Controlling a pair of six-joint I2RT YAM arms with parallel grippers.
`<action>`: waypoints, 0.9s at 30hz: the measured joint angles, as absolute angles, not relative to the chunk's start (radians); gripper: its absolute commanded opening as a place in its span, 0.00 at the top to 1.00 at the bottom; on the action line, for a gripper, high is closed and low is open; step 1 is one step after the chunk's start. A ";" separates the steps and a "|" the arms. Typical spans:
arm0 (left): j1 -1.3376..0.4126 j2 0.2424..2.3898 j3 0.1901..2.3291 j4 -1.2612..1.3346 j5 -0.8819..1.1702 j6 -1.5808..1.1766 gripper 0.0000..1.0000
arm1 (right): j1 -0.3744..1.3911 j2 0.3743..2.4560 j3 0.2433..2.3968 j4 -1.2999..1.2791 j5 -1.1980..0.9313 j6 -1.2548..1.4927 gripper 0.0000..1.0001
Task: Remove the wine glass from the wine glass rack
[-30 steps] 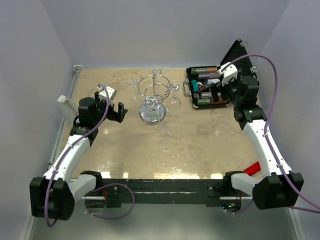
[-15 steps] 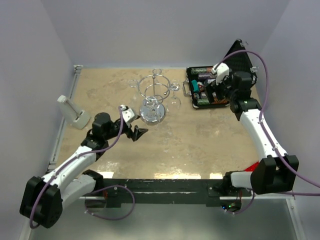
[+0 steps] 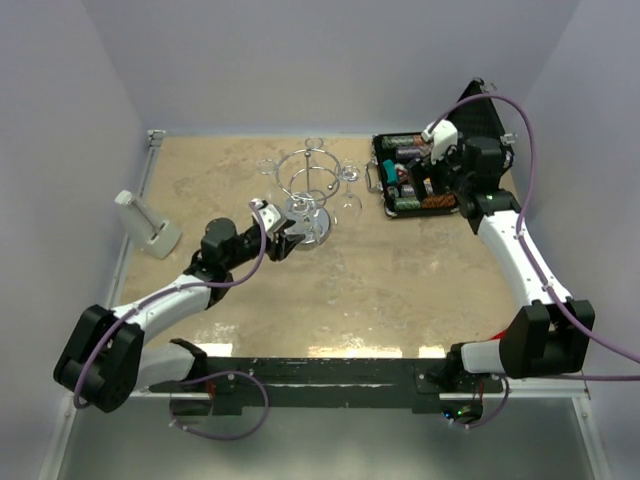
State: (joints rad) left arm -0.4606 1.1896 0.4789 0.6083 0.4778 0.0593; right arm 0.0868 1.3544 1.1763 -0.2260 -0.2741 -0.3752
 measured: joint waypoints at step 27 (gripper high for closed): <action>-0.461 1.382 0.593 0.739 0.502 0.036 1.00 | 0.086 1.341 1.200 -0.241 -0.221 -0.379 0.11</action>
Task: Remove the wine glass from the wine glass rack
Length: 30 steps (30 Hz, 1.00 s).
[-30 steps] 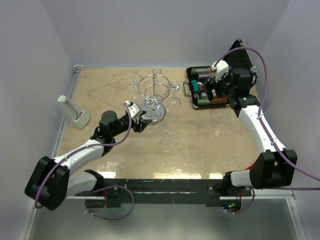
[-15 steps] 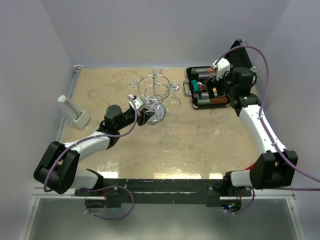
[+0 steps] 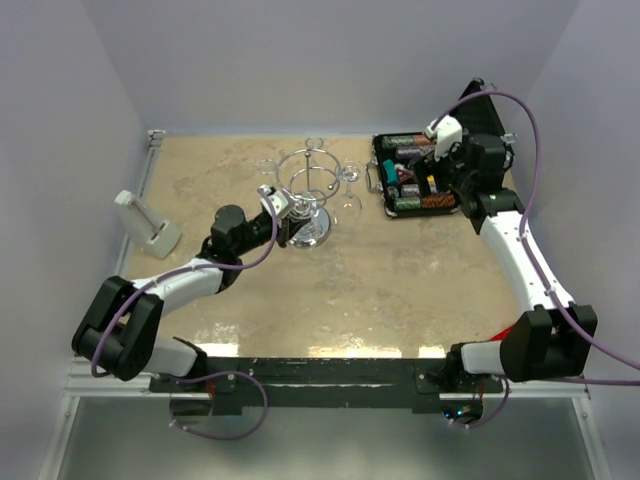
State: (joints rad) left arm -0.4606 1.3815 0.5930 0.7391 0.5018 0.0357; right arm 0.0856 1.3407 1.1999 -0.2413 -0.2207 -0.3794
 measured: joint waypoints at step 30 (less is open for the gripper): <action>-0.461 1.213 0.591 0.535 0.538 0.039 1.00 | 0.084 1.262 1.138 -0.274 -0.219 -0.383 0.11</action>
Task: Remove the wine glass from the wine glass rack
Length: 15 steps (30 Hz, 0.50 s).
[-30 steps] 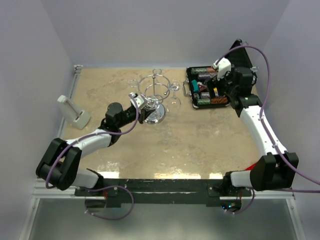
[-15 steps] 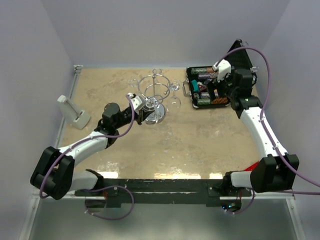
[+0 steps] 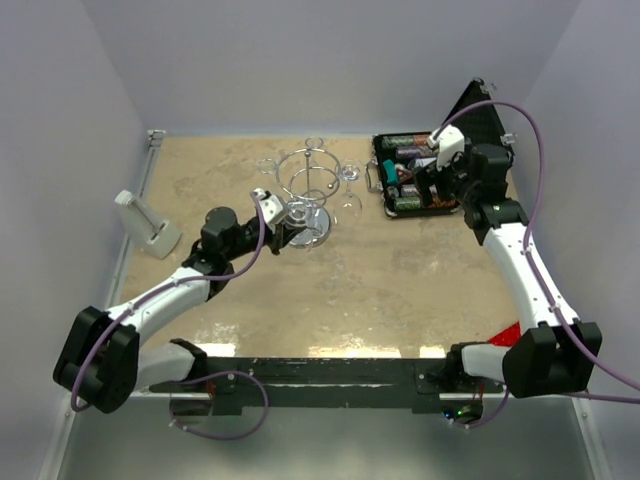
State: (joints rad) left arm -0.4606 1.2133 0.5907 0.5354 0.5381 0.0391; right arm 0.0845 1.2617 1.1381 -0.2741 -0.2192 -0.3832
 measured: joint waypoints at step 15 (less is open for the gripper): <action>-0.447 1.009 0.694 0.122 0.669 0.086 1.00 | 0.086 1.244 1.284 -0.416 -0.288 -0.424 0.13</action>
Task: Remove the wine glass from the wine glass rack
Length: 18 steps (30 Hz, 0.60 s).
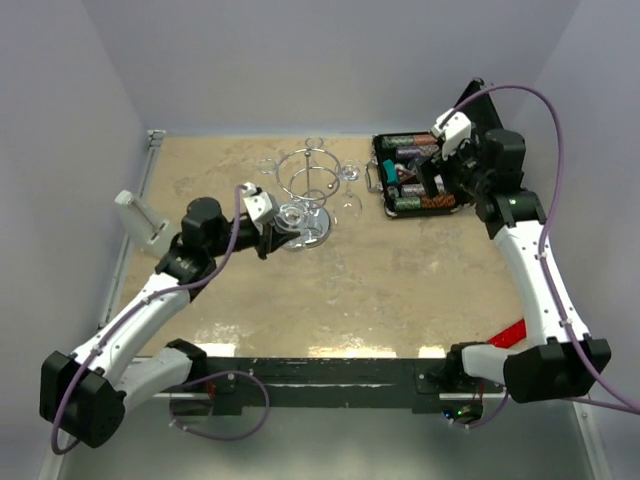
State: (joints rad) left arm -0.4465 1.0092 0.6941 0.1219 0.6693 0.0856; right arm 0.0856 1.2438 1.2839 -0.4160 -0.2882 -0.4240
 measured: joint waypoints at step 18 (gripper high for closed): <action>-0.297 1.163 1.030 0.267 1.180 -0.611 1.00 | 0.502 1.230 1.618 -0.528 -0.350 -0.730 0.25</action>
